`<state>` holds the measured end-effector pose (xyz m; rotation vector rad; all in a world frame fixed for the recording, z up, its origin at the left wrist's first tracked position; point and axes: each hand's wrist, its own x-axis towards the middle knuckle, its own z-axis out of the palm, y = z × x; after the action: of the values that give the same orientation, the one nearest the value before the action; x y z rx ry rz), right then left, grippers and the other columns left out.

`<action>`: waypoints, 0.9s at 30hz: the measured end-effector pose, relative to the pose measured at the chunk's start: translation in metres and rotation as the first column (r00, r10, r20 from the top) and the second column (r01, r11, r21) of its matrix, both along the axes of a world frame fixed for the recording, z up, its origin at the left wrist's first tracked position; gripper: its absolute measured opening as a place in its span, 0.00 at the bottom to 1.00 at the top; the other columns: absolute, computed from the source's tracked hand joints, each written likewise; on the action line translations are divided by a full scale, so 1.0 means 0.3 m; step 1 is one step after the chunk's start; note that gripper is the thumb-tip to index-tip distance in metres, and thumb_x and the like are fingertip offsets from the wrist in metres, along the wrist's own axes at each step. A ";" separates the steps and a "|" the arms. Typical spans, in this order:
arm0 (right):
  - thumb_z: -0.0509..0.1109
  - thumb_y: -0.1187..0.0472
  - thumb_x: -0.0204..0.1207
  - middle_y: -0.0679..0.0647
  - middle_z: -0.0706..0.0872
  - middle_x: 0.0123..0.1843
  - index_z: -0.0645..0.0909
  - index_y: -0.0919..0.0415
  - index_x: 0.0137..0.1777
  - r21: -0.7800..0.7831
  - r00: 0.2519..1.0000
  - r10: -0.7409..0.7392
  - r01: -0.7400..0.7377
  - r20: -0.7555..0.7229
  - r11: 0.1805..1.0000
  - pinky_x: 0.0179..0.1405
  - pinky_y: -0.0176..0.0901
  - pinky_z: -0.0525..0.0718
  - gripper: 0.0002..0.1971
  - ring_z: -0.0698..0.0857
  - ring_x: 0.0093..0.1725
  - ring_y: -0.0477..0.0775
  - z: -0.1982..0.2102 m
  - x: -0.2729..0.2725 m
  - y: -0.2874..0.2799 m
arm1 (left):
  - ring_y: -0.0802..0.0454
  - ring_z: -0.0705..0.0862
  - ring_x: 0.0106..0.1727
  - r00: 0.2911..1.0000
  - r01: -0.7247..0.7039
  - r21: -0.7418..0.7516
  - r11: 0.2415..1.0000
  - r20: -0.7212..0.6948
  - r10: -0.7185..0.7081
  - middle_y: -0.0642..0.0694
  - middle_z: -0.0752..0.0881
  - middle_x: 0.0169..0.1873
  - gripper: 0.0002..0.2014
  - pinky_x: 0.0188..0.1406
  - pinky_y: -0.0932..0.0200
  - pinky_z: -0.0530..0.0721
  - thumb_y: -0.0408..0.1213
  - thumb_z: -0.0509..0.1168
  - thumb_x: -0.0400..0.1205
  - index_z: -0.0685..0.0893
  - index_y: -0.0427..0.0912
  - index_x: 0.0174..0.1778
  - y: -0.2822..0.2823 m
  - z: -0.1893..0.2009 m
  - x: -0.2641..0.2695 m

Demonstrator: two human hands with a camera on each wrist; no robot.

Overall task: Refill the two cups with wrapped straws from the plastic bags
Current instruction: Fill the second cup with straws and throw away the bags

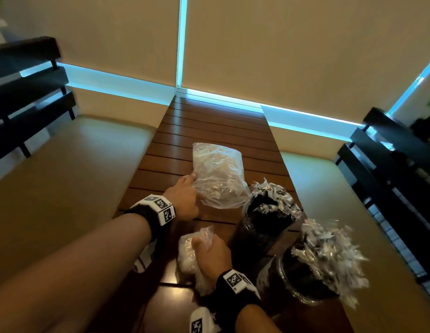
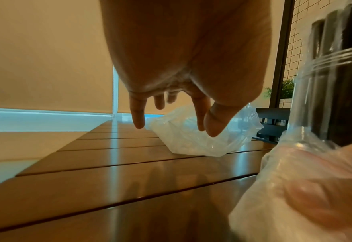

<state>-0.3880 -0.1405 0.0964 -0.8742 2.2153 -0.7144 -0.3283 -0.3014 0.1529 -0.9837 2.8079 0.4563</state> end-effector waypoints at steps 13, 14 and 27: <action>0.75 0.55 0.66 0.52 0.73 0.67 0.75 0.46 0.59 -0.217 0.987 0.120 -0.142 -0.111 0.966 0.60 0.41 0.78 0.21 0.79 0.58 0.52 0.042 0.023 0.072 | 0.46 0.81 0.46 0.748 -0.275 0.083 0.958 -0.607 0.268 0.48 0.77 0.49 0.17 0.45 0.48 0.84 0.25 0.67 0.68 0.76 0.46 0.48 0.014 0.290 0.118; 0.74 0.55 0.66 0.53 0.67 0.74 0.74 0.43 0.63 -0.213 0.982 0.147 -0.170 -0.121 0.962 0.64 0.44 0.77 0.25 0.79 0.63 0.55 0.062 0.038 0.088 | 0.47 0.81 0.47 0.720 -0.302 0.094 0.949 -0.629 0.291 0.49 0.79 0.47 0.15 0.44 0.53 0.83 0.24 0.66 0.69 0.79 0.44 0.48 0.021 0.339 0.159; 0.76 0.60 0.60 0.50 0.88 0.55 0.87 0.52 0.56 -0.347 0.728 0.622 -0.525 0.289 0.777 0.63 0.59 0.85 0.21 0.86 0.59 0.54 0.331 0.203 0.266 | 0.52 0.84 0.24 0.503 -0.062 0.922 0.382 -0.302 0.810 0.40 0.84 0.40 0.17 0.20 0.65 0.82 0.31 0.48 0.86 0.82 0.35 0.42 0.250 0.613 0.615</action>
<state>-0.3271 -0.0607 0.1956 -1.3365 1.3909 -0.7693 -0.1438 -0.2264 0.3369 -1.5571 1.9661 2.5501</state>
